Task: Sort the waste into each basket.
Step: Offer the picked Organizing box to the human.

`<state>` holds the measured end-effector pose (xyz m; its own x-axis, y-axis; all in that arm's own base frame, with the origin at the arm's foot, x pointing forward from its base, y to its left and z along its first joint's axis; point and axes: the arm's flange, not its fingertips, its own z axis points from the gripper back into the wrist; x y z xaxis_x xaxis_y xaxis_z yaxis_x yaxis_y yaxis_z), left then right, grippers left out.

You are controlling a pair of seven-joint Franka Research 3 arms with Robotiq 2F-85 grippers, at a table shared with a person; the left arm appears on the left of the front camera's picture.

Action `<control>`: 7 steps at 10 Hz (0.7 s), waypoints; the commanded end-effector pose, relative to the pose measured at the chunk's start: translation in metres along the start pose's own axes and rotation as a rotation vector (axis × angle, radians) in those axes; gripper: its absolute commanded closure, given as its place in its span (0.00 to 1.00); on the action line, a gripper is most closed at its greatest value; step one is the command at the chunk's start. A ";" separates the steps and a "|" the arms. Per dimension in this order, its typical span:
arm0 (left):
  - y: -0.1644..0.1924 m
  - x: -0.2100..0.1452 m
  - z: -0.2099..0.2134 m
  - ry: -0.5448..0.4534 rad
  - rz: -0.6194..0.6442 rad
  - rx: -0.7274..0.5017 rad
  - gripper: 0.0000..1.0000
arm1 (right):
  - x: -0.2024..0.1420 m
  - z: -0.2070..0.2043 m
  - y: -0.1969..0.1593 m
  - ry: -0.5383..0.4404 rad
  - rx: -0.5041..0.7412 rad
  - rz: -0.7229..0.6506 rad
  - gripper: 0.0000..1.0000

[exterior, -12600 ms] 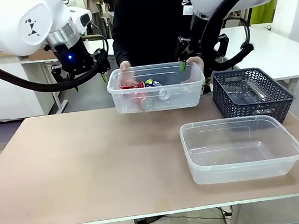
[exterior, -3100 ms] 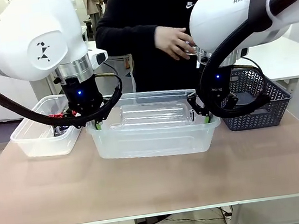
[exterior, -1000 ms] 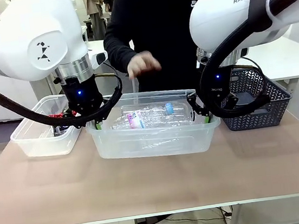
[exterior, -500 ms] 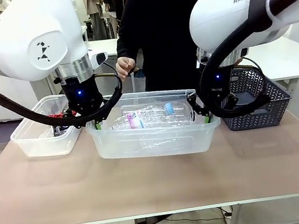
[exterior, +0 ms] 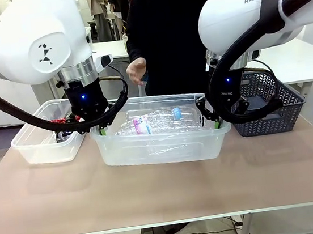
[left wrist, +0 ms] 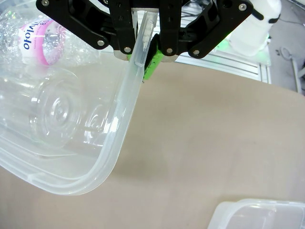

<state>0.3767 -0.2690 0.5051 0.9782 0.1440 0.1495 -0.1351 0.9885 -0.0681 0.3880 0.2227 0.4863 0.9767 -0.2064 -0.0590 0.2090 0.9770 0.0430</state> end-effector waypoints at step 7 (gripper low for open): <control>-0.055 0.158 -0.051 -0.068 0.015 0.019 0.94 | 0.164 0.007 0.075 0.058 -0.005 0.089 0.95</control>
<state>0.5490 -0.2686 0.4732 0.9755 0.1166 0.1866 -0.1119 0.9931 -0.0355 0.5616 0.2359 0.4681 0.9868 -0.1329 -0.0923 0.1352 0.9906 0.0195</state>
